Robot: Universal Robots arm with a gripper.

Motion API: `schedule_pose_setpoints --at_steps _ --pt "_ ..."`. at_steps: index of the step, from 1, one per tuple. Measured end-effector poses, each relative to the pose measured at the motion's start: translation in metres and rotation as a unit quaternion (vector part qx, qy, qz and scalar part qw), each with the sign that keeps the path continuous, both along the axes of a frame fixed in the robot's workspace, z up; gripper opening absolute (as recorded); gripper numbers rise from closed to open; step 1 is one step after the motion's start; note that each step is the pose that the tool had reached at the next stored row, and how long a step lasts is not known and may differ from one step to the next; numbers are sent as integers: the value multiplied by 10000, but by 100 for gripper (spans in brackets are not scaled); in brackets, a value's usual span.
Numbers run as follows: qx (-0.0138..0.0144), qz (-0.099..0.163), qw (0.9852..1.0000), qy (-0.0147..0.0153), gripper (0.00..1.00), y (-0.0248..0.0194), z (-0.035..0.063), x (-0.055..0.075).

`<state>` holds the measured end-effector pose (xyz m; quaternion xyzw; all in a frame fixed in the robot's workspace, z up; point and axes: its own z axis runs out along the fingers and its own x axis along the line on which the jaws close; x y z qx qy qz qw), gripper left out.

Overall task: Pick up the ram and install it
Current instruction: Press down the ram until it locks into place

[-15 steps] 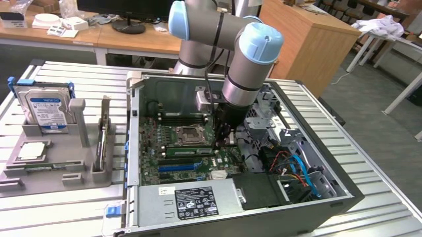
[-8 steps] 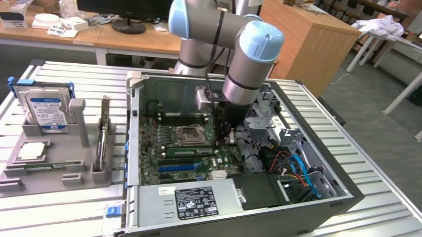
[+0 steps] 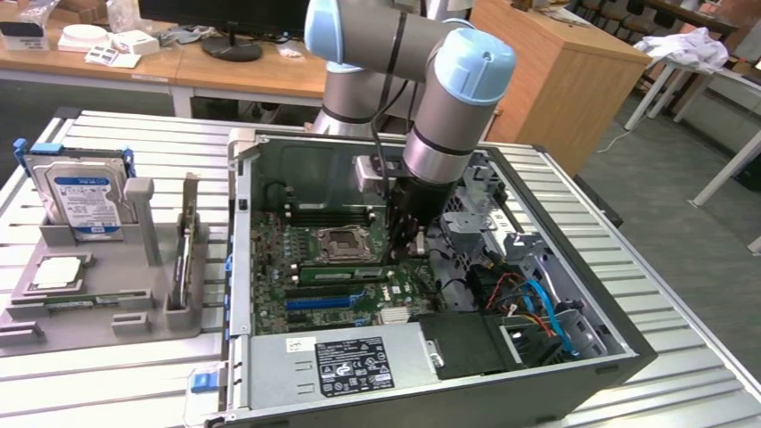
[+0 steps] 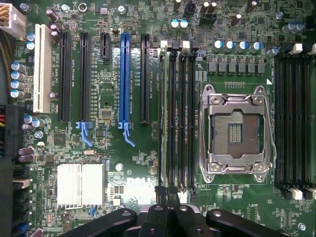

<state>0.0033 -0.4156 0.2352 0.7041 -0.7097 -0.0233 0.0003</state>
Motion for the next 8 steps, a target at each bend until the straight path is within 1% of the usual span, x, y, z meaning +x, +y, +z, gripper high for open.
schedule_pose_setpoints --at_steps 8 --pt "-1 0 10000 0 11 -1 1 -10"
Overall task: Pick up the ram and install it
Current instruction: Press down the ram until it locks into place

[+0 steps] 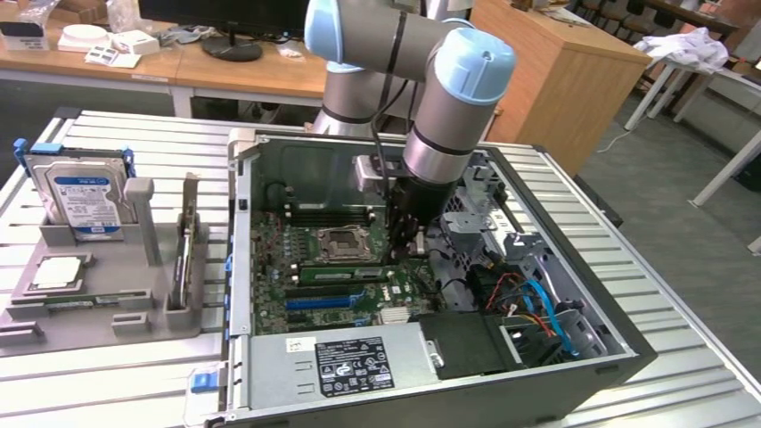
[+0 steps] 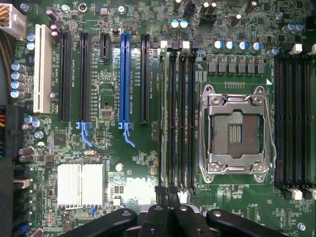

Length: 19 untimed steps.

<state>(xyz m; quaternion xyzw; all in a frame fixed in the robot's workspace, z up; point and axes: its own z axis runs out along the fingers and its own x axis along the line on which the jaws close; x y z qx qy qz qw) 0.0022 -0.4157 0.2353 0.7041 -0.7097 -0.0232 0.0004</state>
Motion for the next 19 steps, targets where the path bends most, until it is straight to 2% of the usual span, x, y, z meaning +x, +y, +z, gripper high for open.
schedule_pose_setpoints --at_steps 19 --pt "0 0 10000 0 11 0 0 -251"
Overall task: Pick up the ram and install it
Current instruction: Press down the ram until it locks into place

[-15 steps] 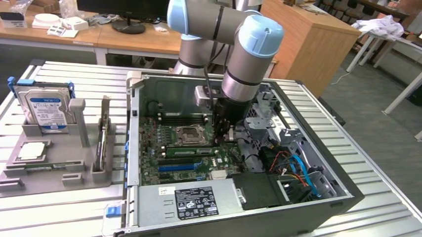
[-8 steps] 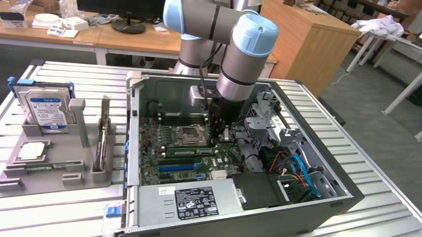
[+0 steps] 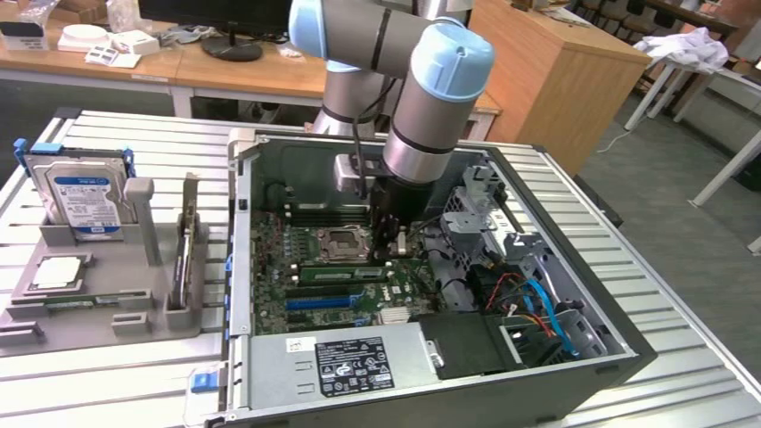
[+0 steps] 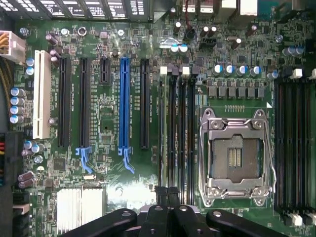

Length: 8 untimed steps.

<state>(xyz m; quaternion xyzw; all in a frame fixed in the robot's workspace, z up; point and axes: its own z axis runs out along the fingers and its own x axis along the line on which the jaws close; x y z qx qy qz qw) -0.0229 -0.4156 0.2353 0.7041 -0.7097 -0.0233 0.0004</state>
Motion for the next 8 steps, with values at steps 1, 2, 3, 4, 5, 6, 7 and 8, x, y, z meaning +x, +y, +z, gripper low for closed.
schedule_pose_setpoints --at_steps 1,2,3,4,5,6,7,8 --pt "0 0 10000 0 11 0 0 -9" --pt "0 0 10000 0 11 0 0 -18" --pt "0 0 10000 0 11 0 0 -28" --pt "0 -1 10000 0 11 0 0 -38" --pt "0 0 10000 0 11 0 0 -47" --pt "0 0 10000 -1 11 0 0 -56" --pt "0 -1 10000 -1 11 0 0 -66" --pt "0 -1 10000 -1 11 0 0 -77"
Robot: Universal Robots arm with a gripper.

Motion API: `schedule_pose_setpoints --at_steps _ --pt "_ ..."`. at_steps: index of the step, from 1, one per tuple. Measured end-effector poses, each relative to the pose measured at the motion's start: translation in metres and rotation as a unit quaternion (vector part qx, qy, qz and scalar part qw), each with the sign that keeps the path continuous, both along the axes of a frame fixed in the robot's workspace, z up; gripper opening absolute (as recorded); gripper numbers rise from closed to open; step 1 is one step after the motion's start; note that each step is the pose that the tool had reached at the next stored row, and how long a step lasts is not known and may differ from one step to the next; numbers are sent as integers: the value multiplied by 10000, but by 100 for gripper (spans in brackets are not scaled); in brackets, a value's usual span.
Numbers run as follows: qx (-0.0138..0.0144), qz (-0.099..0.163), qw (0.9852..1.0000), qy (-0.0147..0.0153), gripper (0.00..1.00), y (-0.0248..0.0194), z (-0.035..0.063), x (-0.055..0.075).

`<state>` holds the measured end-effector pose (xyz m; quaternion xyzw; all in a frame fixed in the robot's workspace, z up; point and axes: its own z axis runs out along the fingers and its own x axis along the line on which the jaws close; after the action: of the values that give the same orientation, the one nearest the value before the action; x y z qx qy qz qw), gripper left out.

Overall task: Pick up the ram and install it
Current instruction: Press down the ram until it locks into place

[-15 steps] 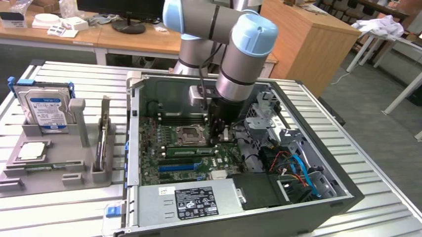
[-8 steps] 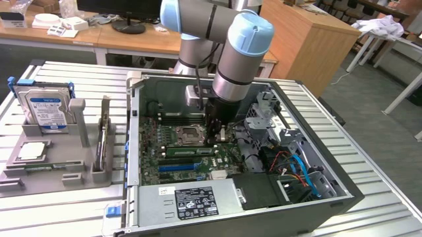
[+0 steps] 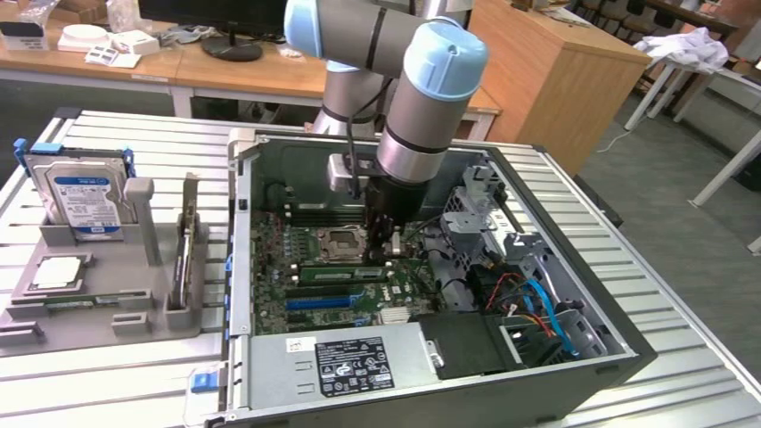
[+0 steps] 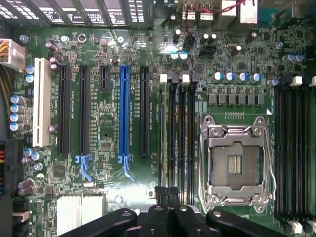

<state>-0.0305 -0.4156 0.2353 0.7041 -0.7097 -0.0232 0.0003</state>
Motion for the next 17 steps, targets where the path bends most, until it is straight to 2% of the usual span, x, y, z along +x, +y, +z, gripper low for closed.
schedule_pose_setpoints --at_steps 17 --pt "0 0 10000 -4 11 0 0 -183"
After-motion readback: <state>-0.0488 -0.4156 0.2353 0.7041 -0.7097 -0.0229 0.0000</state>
